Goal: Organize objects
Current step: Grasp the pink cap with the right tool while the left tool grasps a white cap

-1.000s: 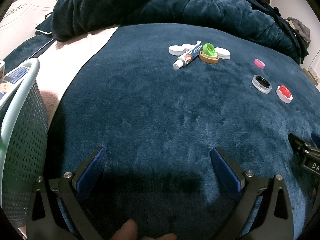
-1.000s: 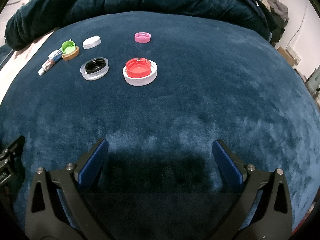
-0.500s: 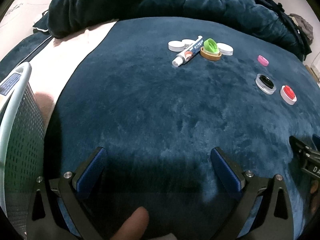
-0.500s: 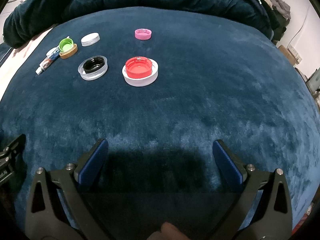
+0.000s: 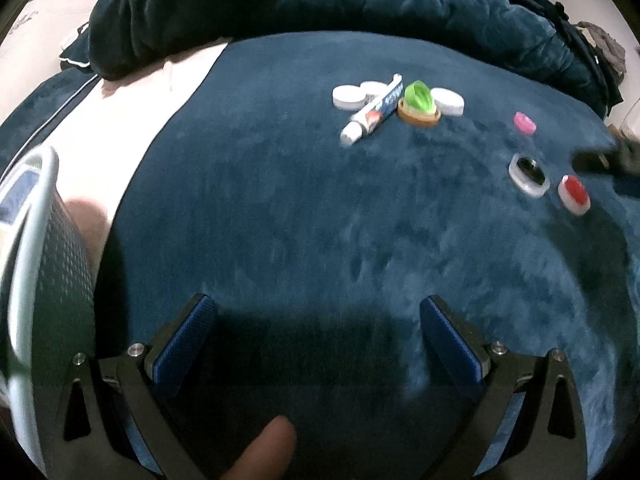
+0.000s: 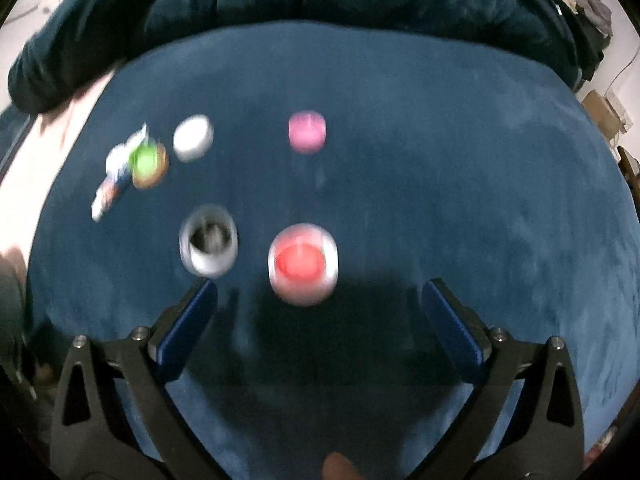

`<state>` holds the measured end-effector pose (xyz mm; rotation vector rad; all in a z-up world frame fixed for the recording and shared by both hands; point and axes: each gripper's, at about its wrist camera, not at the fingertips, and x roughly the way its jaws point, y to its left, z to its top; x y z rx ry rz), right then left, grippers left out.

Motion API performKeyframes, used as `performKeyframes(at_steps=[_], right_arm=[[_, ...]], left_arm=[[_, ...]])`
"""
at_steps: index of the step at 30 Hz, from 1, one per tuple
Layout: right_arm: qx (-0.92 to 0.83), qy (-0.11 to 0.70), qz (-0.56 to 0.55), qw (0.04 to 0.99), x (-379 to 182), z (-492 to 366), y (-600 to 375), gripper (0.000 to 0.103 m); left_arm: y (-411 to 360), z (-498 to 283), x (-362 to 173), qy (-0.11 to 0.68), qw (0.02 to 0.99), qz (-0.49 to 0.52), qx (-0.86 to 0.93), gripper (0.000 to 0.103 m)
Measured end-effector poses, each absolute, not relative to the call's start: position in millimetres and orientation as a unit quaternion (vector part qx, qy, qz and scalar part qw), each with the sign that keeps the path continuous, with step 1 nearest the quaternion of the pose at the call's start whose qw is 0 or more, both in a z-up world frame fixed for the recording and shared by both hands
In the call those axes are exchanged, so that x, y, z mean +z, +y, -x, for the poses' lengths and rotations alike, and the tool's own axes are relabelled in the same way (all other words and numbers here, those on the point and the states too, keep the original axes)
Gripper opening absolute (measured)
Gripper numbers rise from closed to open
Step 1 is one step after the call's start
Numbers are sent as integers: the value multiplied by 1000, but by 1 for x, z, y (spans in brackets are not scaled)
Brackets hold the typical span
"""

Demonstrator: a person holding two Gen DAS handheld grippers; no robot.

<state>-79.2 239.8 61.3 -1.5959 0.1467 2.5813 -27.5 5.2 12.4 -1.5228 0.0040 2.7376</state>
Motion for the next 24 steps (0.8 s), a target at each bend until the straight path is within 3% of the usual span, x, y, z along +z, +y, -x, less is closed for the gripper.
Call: performKeyframes(at_steps=[8, 11, 14, 16, 17, 24], right_arm=[[854, 54, 515, 46, 46, 151, 249, 100], [841, 50, 537, 44, 32, 167, 248, 85], [834, 36, 550, 31, 19, 172, 246, 63], [841, 34, 539, 15, 22, 163, 245, 36], [842, 42, 538, 5, 26, 157, 246, 30], [846, 55, 529, -36, 71, 100, 243, 30]], left_arm=[[11, 48, 37, -8, 18, 459, 888, 103], [12, 56, 41, -16, 16, 461, 887, 103], [16, 62, 42, -16, 16, 463, 886, 103], [20, 67, 41, -19, 19, 464, 885, 102], [23, 70, 42, -21, 23, 464, 885, 102], [66, 131, 73, 11, 78, 429, 900, 102]])
